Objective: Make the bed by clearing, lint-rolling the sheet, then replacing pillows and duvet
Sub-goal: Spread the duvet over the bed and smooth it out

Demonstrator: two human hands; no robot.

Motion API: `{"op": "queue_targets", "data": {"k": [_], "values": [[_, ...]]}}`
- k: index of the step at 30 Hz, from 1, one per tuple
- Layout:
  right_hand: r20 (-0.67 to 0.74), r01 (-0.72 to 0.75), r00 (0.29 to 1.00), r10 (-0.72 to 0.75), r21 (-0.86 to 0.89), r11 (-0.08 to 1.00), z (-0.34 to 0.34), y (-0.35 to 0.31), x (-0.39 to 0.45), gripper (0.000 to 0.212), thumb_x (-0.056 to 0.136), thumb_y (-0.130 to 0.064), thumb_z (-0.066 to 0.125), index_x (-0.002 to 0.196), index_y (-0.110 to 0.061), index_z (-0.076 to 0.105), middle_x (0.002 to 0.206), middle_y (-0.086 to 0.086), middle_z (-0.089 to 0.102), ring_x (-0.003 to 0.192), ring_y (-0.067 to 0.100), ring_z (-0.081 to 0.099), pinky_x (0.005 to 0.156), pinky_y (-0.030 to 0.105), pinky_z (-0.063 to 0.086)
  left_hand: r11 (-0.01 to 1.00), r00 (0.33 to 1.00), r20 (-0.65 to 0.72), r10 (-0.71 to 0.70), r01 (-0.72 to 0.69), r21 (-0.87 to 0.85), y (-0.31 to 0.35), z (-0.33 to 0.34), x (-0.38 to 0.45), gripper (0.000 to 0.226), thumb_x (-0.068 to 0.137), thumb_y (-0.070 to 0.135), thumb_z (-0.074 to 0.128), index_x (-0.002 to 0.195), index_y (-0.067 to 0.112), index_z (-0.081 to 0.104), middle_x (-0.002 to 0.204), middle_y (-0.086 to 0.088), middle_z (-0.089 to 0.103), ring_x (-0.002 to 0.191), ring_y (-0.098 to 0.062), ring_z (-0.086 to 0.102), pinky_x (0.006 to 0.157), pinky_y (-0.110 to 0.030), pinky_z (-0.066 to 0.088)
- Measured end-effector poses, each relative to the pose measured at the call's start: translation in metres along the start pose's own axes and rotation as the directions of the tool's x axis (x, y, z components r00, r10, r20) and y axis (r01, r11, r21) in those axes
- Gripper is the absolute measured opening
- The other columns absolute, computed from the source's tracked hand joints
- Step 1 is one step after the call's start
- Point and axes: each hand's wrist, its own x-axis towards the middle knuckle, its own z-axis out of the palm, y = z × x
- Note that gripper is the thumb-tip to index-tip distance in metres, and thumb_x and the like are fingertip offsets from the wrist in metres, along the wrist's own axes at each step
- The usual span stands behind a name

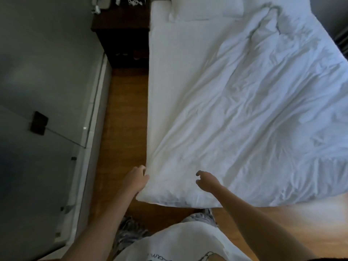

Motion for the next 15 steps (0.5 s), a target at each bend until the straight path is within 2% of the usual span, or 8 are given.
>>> {"op": "queue_targets", "data": {"k": [4, 9, 12, 15], "values": [[-0.079, 0.017, 0.997, -0.010, 0.086, 0.996, 0.034, -0.099, 0.010, 0.041, 0.097, -0.022, 0.048, 0.138, -0.015, 0.046, 0.137, 0.008, 0.052, 0.121, 0.023, 0.053, 0.097, 0.031, 0.043, 0.992, 0.995, 0.011, 0.100, -0.099, -0.073, -0.102, -0.039, 0.014, 0.046, 0.101, 0.035, 0.045, 0.144, 0.021, 0.040, 0.145, -0.003, 0.043, 0.122, -0.018, 0.050, 0.088, -0.029, 0.047], [-0.088, 0.024, 0.996, -0.014, 0.119, 0.993, 0.070, -0.215, -0.002, 0.042, 0.098, -0.020, 0.049, 0.139, -0.016, 0.045, 0.139, 0.007, 0.051, 0.124, 0.021, 0.051, 0.101, 0.029, 0.041, 0.991, 0.997, 0.024, 0.074, -0.071, -0.110, -0.232, -0.094, 0.006, 0.041, 0.100, 0.034, 0.047, 0.139, 0.023, 0.045, 0.141, 0.000, 0.049, 0.122, -0.016, 0.052, 0.092, -0.028, 0.047], [-0.135, 0.042, 0.991, -0.021, 0.154, 0.987, 0.072, -0.265, 0.000, 0.041, 0.099, -0.019, 0.049, 0.140, -0.017, 0.044, 0.142, 0.004, 0.049, 0.127, 0.020, 0.049, 0.105, 0.029, 0.040, 0.994, 0.997, 0.007, 0.071, -0.070, -0.087, -0.272, -0.138, 0.035, 0.039, 0.100, 0.032, 0.048, 0.138, 0.023, 0.047, 0.139, 0.001, 0.051, 0.119, -0.014, 0.054, 0.092, -0.028, 0.048], [-0.178, 0.026, 0.984, 0.011, 0.205, 0.978, 0.061, -0.297, 0.016, 0.040, 0.099, -0.021, 0.048, 0.139, -0.020, 0.045, 0.142, 0.003, 0.049, 0.127, 0.021, 0.049, 0.106, 0.031, 0.041, 0.989, 0.993, -0.046, 0.110, -0.114, -0.092, -0.276, -0.178, 0.078, 0.037, 0.100, 0.030, 0.049, 0.136, 0.023, 0.049, 0.137, 0.001, 0.054, 0.116, -0.014, 0.056, 0.092, -0.030, 0.050]]}}
